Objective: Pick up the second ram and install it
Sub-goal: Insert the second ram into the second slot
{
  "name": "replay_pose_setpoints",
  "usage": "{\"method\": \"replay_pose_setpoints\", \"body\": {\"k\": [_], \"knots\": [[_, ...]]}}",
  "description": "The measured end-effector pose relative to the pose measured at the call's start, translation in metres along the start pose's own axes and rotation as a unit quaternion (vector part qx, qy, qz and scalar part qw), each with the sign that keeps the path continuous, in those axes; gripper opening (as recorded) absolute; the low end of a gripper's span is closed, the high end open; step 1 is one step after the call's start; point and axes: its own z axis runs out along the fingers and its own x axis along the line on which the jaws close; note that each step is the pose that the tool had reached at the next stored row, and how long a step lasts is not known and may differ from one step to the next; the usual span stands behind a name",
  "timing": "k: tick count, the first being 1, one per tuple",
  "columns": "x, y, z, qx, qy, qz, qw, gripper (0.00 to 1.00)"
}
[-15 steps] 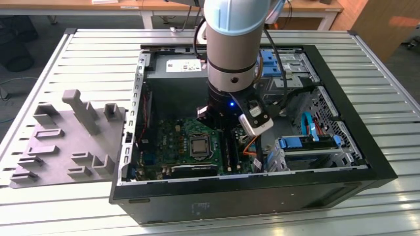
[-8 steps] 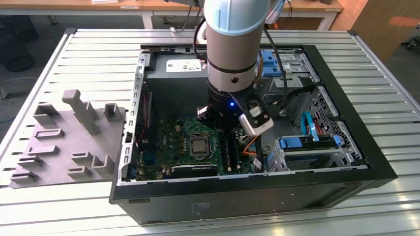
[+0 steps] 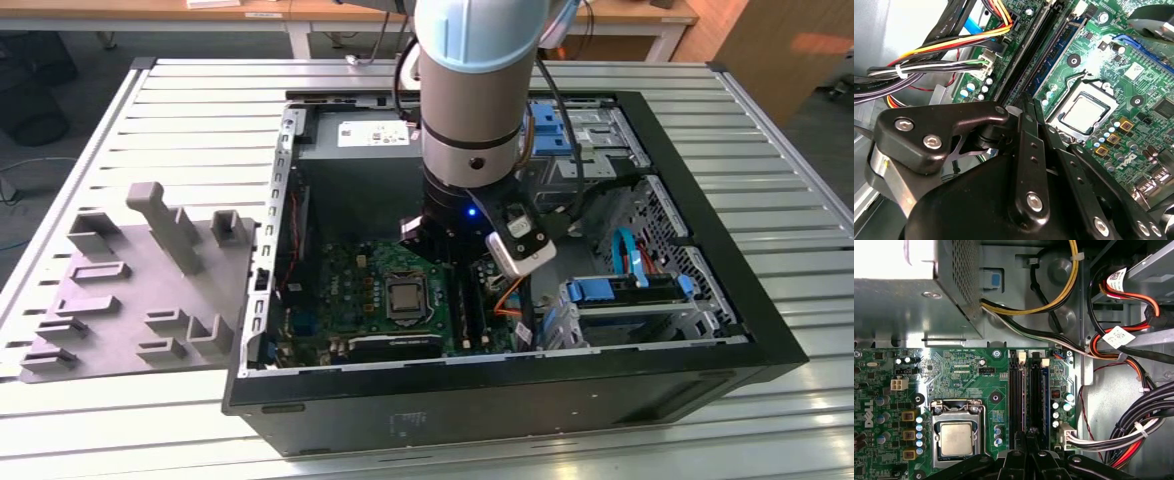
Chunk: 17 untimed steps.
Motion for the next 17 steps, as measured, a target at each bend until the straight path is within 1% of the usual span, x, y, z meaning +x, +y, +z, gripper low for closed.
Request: {"method": "replay_pose_setpoints", "body": {"k": [12,17], "knots": [[0.0,0.0,0.0002,-0.0002,0.0,-0.003,1.0,0.12],[0.0009,0.0,0.0013,-0.0001,0.0001,-0.003,1.0,0.12]]}}
